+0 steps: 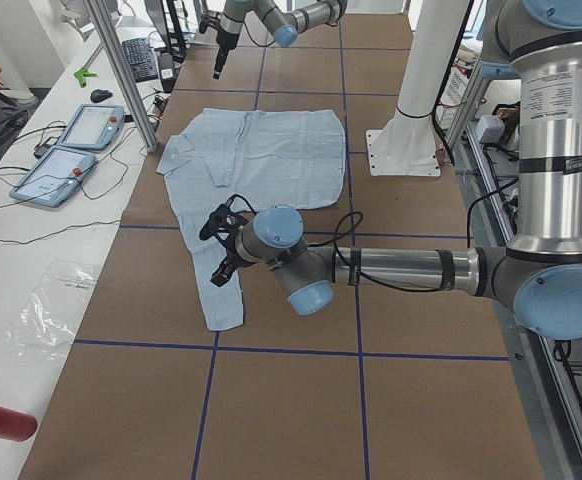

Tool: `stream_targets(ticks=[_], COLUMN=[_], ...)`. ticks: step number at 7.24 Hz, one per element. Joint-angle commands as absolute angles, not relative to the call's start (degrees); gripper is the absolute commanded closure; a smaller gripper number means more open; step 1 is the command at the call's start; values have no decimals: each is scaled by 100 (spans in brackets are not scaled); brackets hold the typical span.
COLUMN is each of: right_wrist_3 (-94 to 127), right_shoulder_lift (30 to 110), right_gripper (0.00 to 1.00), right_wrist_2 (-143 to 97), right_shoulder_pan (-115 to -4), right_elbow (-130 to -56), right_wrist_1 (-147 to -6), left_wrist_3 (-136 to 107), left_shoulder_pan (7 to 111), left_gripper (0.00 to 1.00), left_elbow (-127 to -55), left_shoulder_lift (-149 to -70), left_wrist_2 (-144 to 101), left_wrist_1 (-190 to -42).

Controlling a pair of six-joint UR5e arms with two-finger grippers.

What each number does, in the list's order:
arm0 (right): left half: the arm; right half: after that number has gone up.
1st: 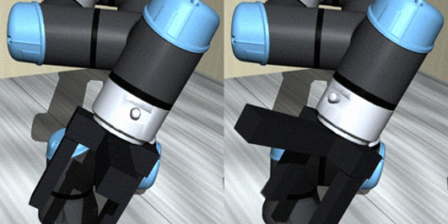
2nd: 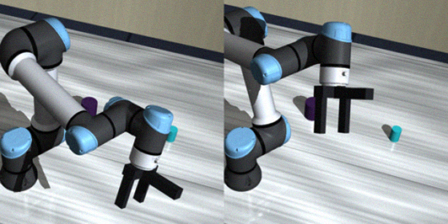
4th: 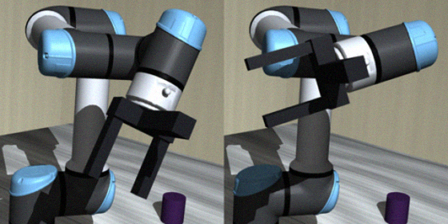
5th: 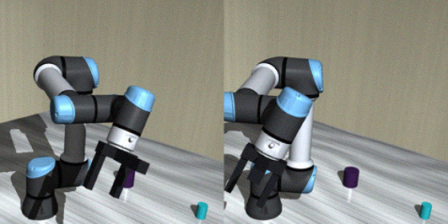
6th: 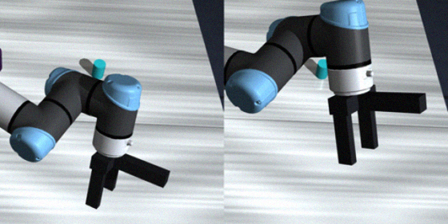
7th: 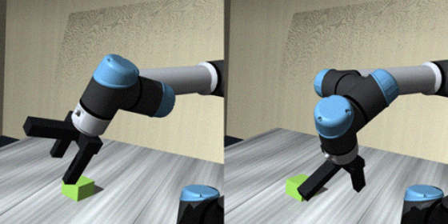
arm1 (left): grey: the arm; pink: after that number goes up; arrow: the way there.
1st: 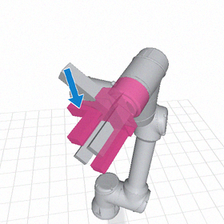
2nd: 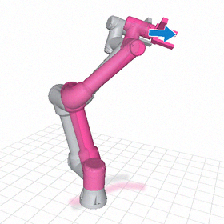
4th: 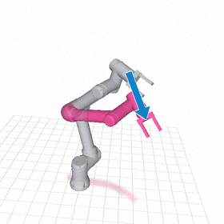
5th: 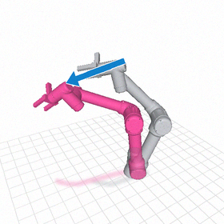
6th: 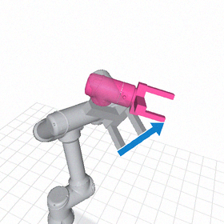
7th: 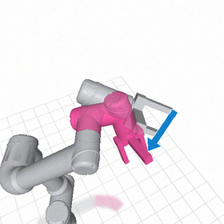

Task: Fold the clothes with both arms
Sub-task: 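Fold the held sleeve across the shirt front with the right gripper, release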

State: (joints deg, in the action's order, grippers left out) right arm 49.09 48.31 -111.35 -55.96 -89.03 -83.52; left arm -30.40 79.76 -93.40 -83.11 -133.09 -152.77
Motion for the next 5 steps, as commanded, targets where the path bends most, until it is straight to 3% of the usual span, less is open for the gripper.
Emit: stream_targets(ticks=[1, 3, 5], right_wrist_3=[2910, 2024, 2039], right_shoulder_lift=[6173, 7211, 7715], right_gripper=[0, 0, 0], right_wrist_2=[-12615, -13496, -13544], right_shoulder_pan=[-6859, -7634, -7866], right_elbow=[-9447, -9475, -9675], right_wrist_1=[-8279, -7703, -7550], left_wrist_3=[-4721, -5540, -6117], left_shoulder_pan=[7482, 6937, 6576], left_gripper=[10, 17, 19], left_elbow=[-9290, -8627, -8036], left_shoulder_lift=[-7998, -8024, -8226], left_wrist_2=[-12929, -12046, -11481], left_wrist_1=[-15864, -16711, -17085])
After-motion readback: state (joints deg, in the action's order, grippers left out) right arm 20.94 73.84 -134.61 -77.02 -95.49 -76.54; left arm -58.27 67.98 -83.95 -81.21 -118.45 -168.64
